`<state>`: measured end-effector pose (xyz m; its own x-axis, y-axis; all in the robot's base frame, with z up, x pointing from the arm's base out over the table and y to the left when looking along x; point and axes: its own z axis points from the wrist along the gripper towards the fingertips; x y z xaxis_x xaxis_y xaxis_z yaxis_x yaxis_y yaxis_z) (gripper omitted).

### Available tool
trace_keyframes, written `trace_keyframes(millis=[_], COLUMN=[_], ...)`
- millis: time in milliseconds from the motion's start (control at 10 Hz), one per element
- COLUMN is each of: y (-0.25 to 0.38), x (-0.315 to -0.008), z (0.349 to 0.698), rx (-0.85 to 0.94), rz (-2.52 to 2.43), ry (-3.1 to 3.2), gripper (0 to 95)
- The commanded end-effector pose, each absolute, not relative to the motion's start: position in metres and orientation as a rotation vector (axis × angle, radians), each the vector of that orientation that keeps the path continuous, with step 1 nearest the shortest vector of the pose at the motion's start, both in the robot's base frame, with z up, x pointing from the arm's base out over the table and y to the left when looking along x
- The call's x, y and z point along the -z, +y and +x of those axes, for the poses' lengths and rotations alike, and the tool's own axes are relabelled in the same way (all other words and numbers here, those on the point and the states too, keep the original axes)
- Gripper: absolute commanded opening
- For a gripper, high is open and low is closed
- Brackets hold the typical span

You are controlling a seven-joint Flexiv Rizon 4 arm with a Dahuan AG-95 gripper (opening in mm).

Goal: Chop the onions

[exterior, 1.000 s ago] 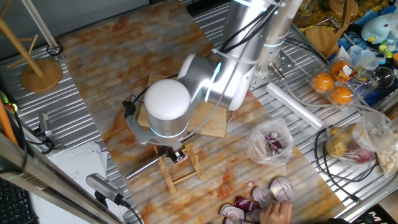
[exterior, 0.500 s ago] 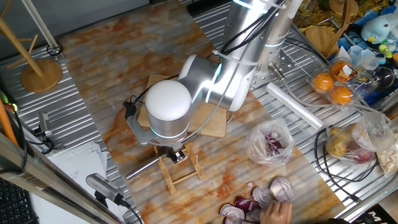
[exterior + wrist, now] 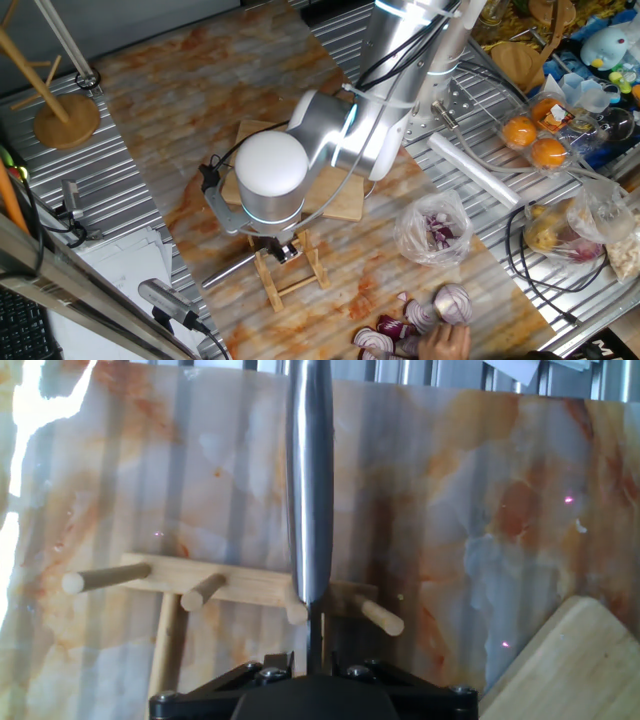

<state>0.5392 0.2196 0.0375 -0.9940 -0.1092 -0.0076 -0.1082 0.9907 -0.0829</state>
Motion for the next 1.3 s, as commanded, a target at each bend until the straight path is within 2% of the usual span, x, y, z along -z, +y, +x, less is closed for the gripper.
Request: trace_keyframes(millis=[100, 800, 1300], y=[0.219, 0.217, 0.208], x=[-0.038, -0.042, -0.088], z=[0.539, 0.540, 0.542], rx=[0.130, 0.109, 0.050], rz=[-0.166, -0.126, -0.054], ry=[3.119, 3.119, 3.123], gripper=[0.0, 0.0, 0.0])
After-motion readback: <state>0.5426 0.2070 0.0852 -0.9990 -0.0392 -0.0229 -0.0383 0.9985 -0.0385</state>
